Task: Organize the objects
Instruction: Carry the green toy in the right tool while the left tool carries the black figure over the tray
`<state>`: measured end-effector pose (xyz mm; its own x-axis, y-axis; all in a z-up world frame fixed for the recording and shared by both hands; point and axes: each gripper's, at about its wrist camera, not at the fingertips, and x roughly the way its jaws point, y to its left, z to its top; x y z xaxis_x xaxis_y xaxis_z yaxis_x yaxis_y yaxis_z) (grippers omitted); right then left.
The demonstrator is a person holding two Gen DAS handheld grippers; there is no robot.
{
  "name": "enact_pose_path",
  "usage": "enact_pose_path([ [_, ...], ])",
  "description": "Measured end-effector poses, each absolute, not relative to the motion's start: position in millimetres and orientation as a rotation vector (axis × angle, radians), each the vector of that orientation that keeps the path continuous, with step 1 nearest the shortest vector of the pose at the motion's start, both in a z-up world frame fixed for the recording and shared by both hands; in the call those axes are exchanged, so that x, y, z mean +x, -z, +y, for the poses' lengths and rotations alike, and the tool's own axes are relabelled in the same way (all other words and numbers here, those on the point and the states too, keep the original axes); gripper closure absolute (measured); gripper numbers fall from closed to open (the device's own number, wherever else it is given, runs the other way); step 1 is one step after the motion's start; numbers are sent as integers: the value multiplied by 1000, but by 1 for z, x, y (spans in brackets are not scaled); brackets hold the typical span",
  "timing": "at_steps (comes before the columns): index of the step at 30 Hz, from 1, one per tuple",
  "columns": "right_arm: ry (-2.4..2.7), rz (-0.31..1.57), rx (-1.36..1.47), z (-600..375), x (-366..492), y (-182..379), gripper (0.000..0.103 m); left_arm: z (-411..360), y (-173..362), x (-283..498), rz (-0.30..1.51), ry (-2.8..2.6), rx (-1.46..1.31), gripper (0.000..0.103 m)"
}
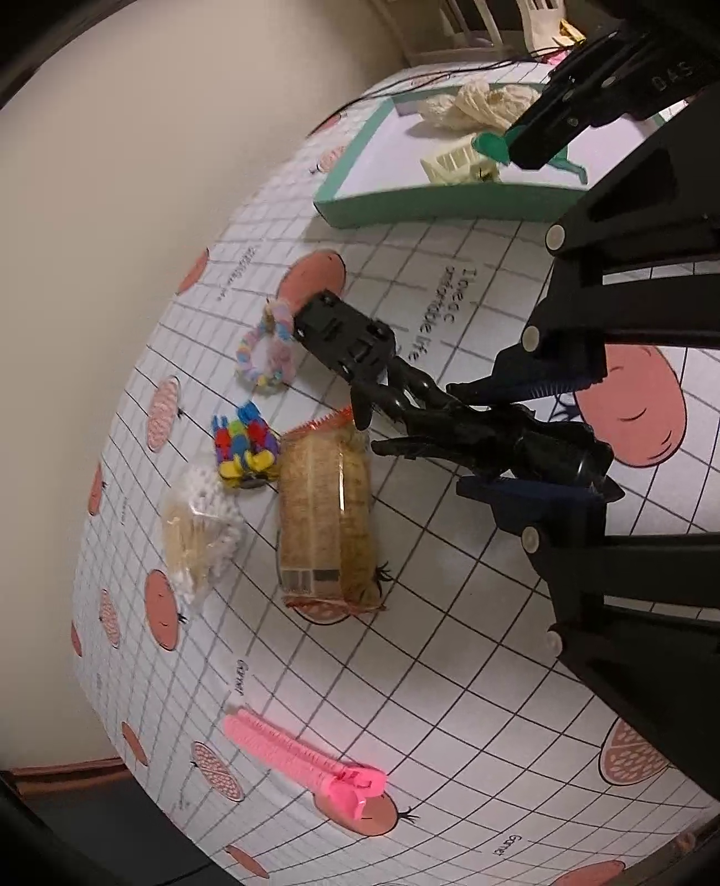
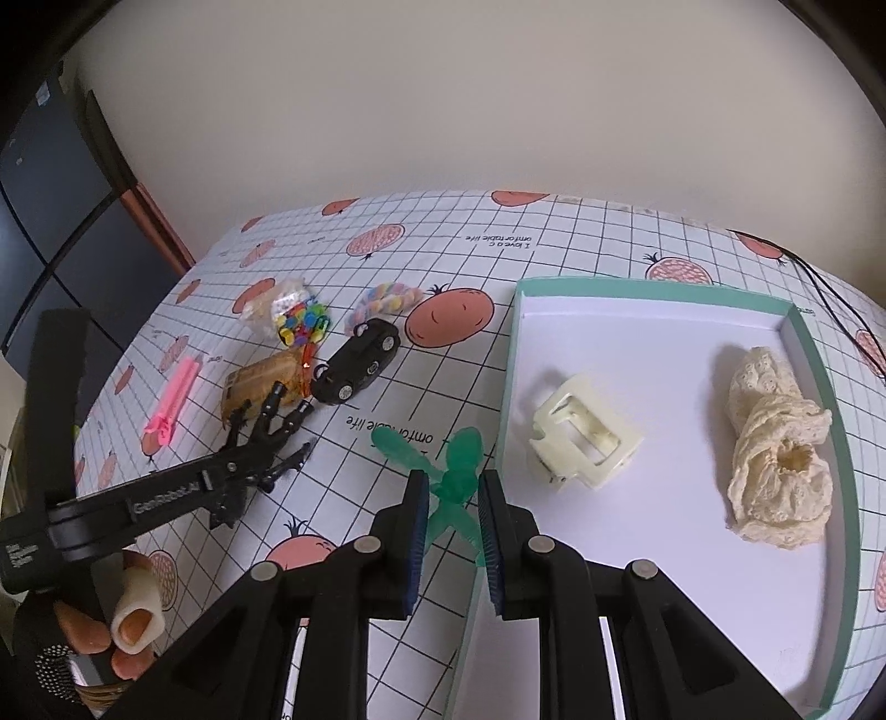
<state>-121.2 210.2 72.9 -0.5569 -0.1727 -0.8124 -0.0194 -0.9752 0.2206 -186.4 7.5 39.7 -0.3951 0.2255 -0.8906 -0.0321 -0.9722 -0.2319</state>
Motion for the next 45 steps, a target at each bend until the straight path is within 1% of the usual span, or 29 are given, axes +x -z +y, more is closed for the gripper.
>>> enact_pose_path([
  [3,2692,-326,1430,216,-120,-74,84,12,-47,-184,-250,-2500,-1601,76],
  [10,2744,-369,1399,238,-112,-82,84,23,-69,-175,-286,-2506,-1504,76],
  [19,2791,-469,1450,287,-99,-79,84,69,-88,-158,-284,-2430,-1409,76],
  [31,2838,-503,1536,340,-76,-72,84,126,-84,-137,-259,-2290,-1414,76],
  [35,2838,-486,1576,345,-72,-69,84,147,-78,-126,-180,-2269,-1425,76],
  [38,2831,-520,1603,350,-71,-66,84,157,-73,-121,-148,-2264,-1433,76],
  [45,2788,-456,1707,345,-74,-54,83,173,-60,-116,-104,-2237,-1471,76],
])
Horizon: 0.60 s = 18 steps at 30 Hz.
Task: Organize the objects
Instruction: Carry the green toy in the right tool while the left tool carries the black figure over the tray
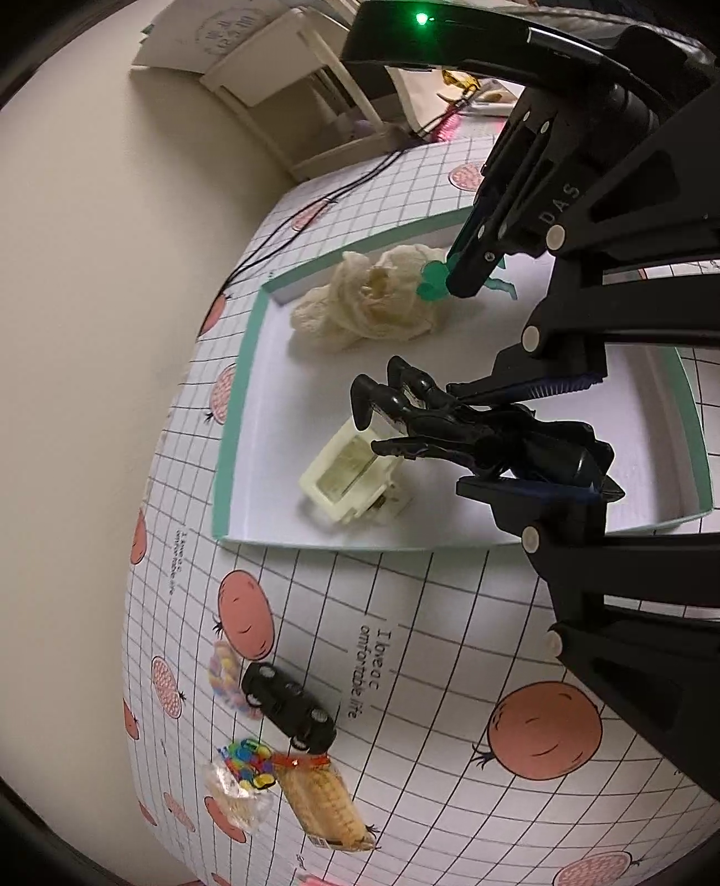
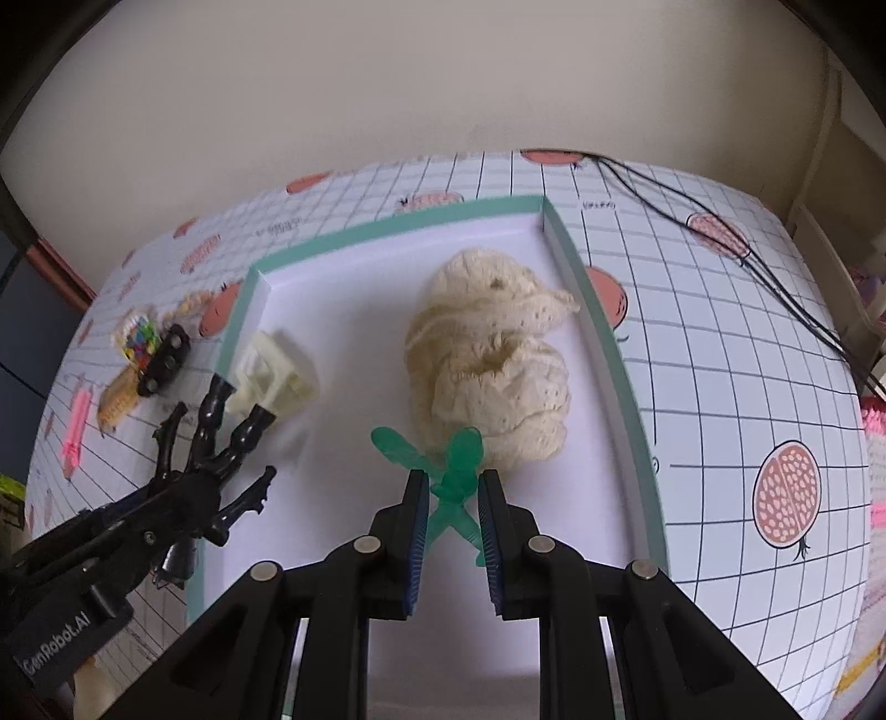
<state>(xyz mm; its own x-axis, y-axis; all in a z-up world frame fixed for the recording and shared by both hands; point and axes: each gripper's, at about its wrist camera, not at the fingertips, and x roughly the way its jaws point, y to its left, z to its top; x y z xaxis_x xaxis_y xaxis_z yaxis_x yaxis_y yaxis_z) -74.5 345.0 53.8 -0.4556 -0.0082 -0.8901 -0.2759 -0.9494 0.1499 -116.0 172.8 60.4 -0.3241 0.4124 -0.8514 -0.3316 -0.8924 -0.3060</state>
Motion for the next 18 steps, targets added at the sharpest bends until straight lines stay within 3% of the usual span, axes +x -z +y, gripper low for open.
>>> enact_pose_path([
  [18,-2445,362,-1651,343,-74,-36,83,181,-33,-118,-94,-2210,-1587,76],
])
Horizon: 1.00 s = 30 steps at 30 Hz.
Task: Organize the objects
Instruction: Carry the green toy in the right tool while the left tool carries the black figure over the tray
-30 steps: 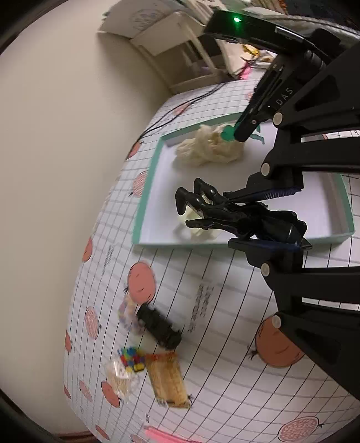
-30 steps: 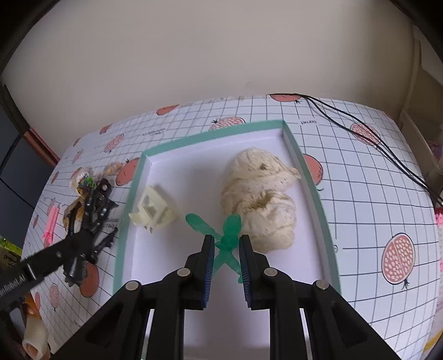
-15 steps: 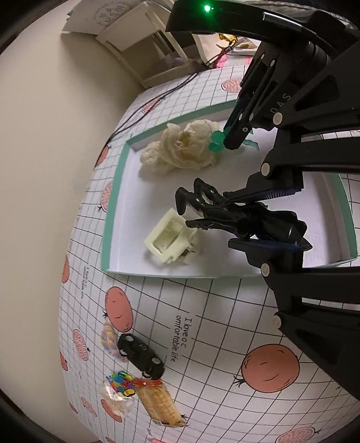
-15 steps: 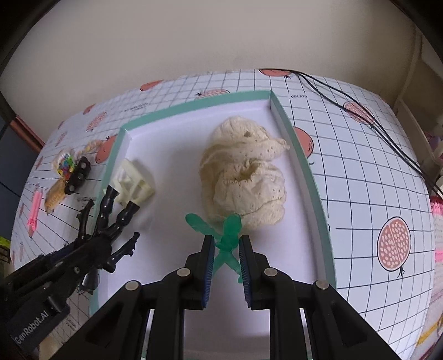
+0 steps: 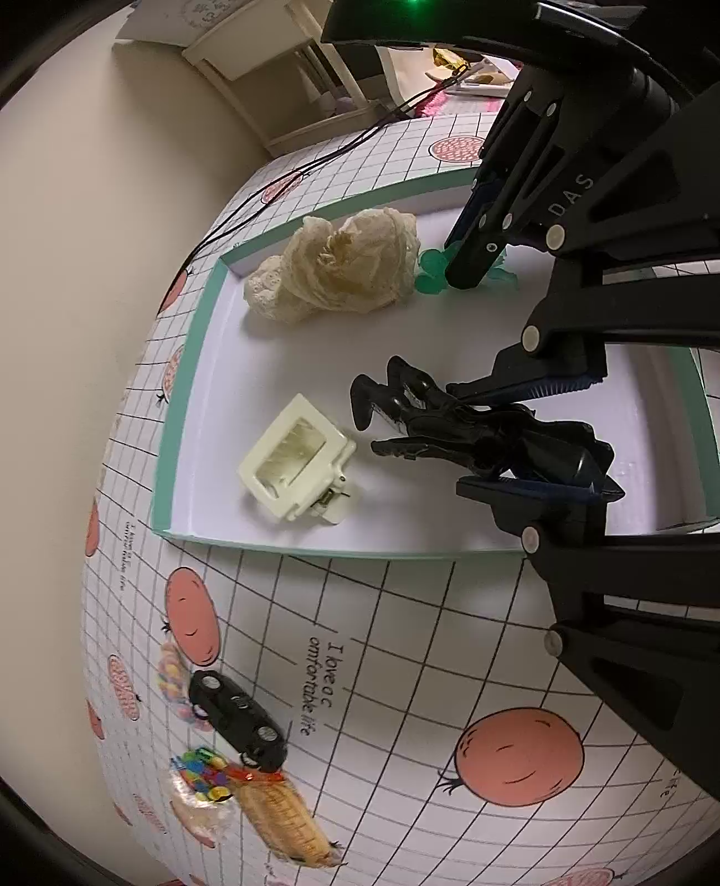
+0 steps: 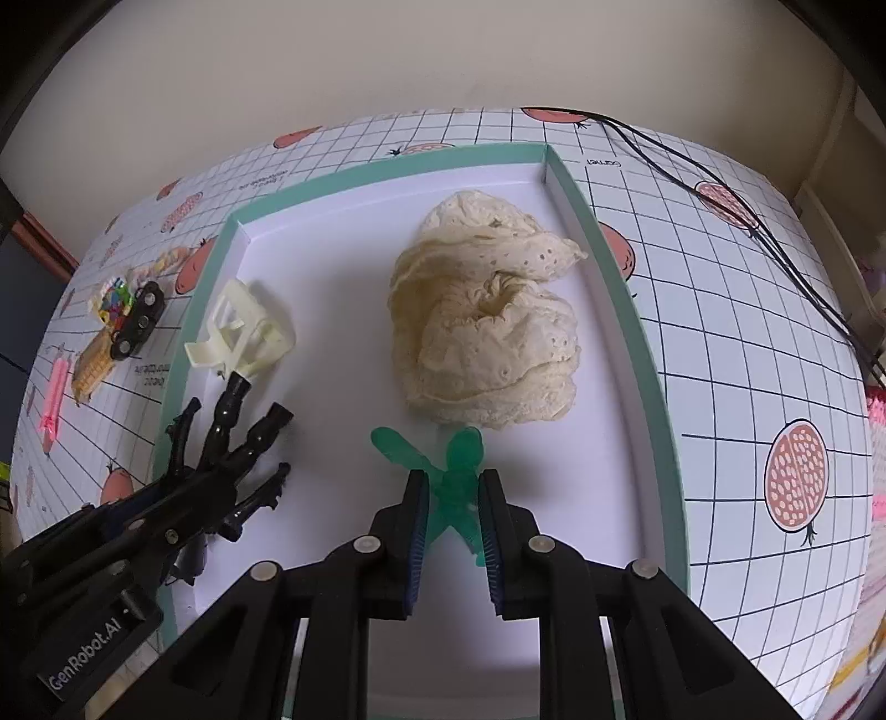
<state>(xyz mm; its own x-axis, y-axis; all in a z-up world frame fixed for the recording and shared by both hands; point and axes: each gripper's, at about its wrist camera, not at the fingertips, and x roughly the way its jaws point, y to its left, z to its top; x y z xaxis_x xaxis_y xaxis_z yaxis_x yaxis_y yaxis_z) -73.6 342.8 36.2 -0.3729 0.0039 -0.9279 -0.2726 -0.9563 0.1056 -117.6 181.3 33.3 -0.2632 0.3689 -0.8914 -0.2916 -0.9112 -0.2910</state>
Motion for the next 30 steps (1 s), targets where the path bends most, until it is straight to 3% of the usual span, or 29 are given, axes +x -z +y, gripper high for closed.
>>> enact_pose_path([
  [27,-2450,364,-1632,342,-74,-36,81,173,-25,-127,-211,-2141,-1670,74],
  [30,-2459,389,-1613,344,-73,-38,77,173,-29,-126,-213,-2138,-1661,74],
])
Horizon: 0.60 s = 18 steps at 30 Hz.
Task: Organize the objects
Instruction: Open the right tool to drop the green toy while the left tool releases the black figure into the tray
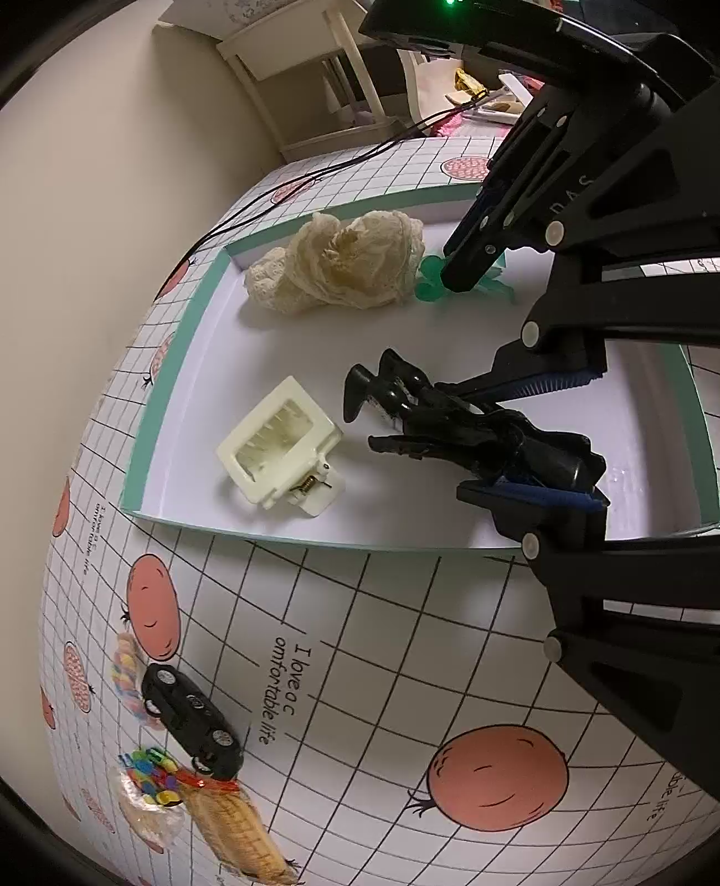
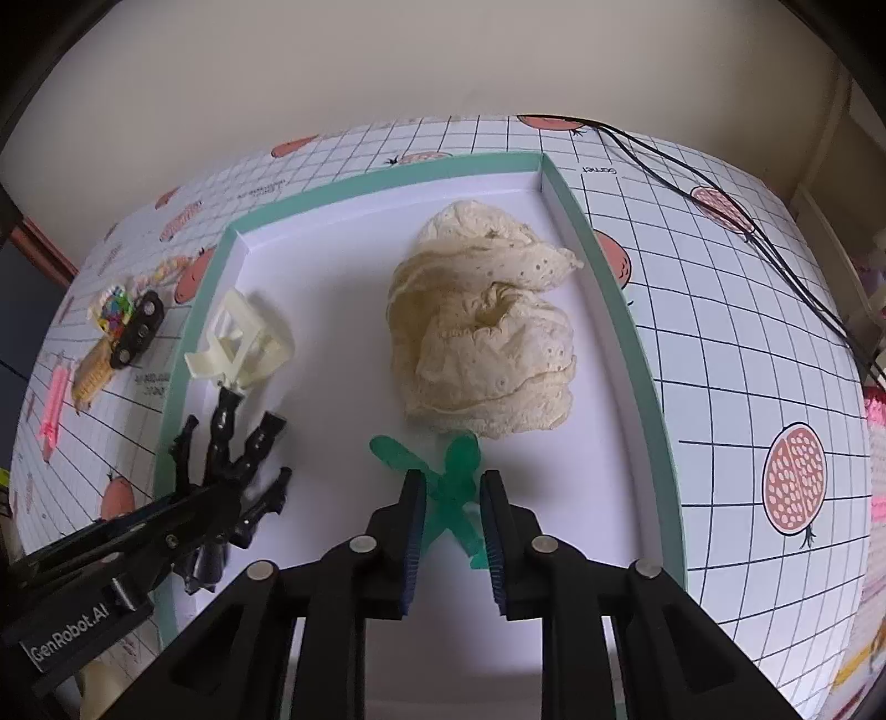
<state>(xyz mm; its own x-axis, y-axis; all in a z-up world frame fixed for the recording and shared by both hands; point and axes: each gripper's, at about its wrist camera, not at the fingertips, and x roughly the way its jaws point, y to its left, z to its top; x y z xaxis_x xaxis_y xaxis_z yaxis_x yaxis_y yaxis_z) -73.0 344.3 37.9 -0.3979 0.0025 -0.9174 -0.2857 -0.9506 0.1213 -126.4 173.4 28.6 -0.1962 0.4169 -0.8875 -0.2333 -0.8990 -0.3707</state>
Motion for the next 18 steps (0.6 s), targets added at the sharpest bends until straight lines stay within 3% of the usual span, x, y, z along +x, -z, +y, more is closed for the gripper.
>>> enact_pose_path([
  [14,-2541,387,-1491,343,-72,-56,74,157,-52,-130,-259,-2216,-1572,66],
  [16,-2546,385,-1491,342,-72,-56,74,154,-56,-130,-250,-2242,-1557,63],
  [18,-2552,382,-1496,341,-72,-55,74,152,-58,-131,-244,-2266,-1537,53],
])
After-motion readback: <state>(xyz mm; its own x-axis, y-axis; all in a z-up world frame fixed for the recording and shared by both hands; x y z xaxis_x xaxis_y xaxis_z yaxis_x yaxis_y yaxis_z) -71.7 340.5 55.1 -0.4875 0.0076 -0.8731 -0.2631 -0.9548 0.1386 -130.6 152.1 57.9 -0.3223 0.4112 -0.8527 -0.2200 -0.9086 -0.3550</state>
